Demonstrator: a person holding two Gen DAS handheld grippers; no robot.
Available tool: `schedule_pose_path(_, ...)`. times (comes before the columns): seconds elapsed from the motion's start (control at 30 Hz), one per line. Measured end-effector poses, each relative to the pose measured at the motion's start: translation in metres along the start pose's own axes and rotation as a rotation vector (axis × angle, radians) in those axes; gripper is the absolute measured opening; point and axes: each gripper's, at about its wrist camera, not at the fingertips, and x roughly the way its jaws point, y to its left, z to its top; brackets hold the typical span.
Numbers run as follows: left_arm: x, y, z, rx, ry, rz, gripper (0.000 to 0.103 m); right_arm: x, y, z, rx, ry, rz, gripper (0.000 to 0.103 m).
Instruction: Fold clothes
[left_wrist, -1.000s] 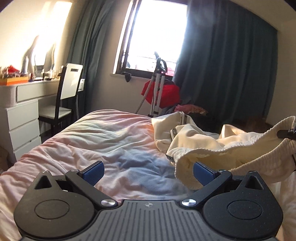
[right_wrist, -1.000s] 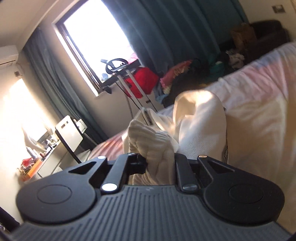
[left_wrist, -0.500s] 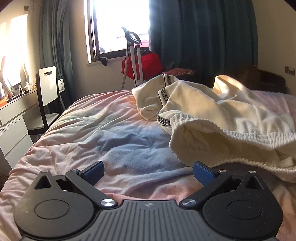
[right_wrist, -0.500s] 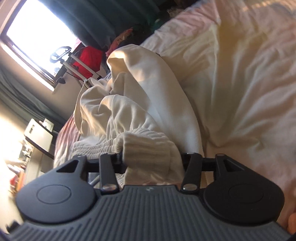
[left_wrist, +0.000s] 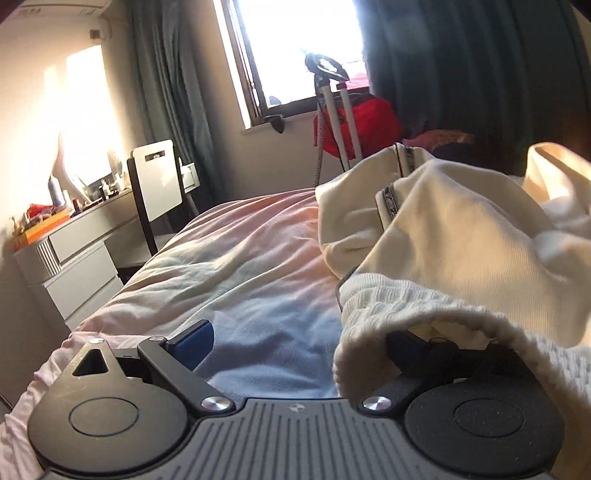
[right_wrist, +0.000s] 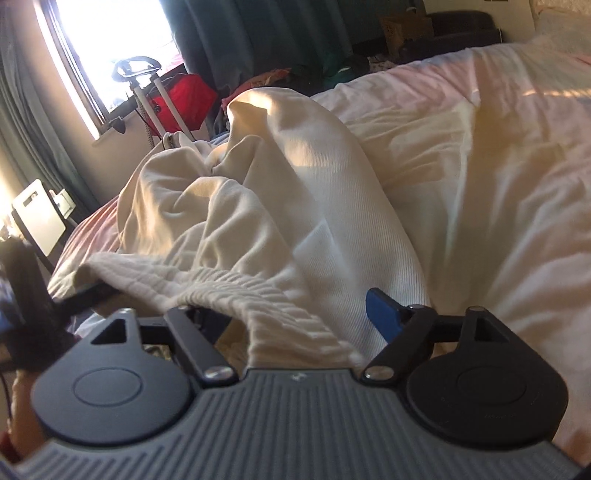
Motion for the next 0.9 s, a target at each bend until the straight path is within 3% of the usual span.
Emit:
schedule_pose_path(0.03,-0.004,0.006,0.004,0.006,-0.019,0.017,0.077,0.001,0.001,-0.001,-0.014,-0.004,-0.002,0.081)
schedule_pose_path(0.1,-0.013,0.019,0.011,0.02,-0.065,0.056,0.073,0.004,0.007,-0.005,-0.057,-0.005,0.006,0.081)
schedule_pose_path(0.2,-0.033,0.049,0.027,0.024,-0.134,0.11,0.073,0.008,0.018,-0.012,-0.131,0.02,0.037,0.08)
schedule_pose_path(0.33,-0.058,0.099,0.04,0.038,-0.172,0.119,0.074,0.001,0.035,-0.019,-0.249,0.004,0.077,0.08)
schedule_pose_path(0.5,-0.064,0.145,0.019,0.095,-0.084,0.072,0.078,-0.013,0.051,-0.029,-0.385,0.007,0.104,0.08)
schedule_pose_path(0.57,-0.059,0.157,0.001,0.123,-0.051,0.049,0.086,-0.016,0.05,-0.031,-0.394,0.033,0.097,0.08)
schedule_pose_path(0.67,-0.05,0.164,-0.021,0.13,-0.019,-0.001,0.086,-0.022,0.046,-0.033,-0.383,0.061,0.081,0.079)
schedule_pose_path(0.73,-0.046,0.164,-0.032,0.127,-0.021,-0.023,0.087,-0.032,0.046,-0.031,-0.378,0.05,0.092,0.071)
schedule_pose_path(0.8,-0.046,0.161,-0.037,0.128,-0.04,-0.047,0.088,-0.047,0.048,-0.027,-0.376,0.016,0.12,0.026)
schedule_pose_path(0.9,-0.052,0.16,-0.037,0.088,-0.064,-0.099,0.088,-0.069,0.051,-0.021,-0.373,-0.035,0.16,0.024)
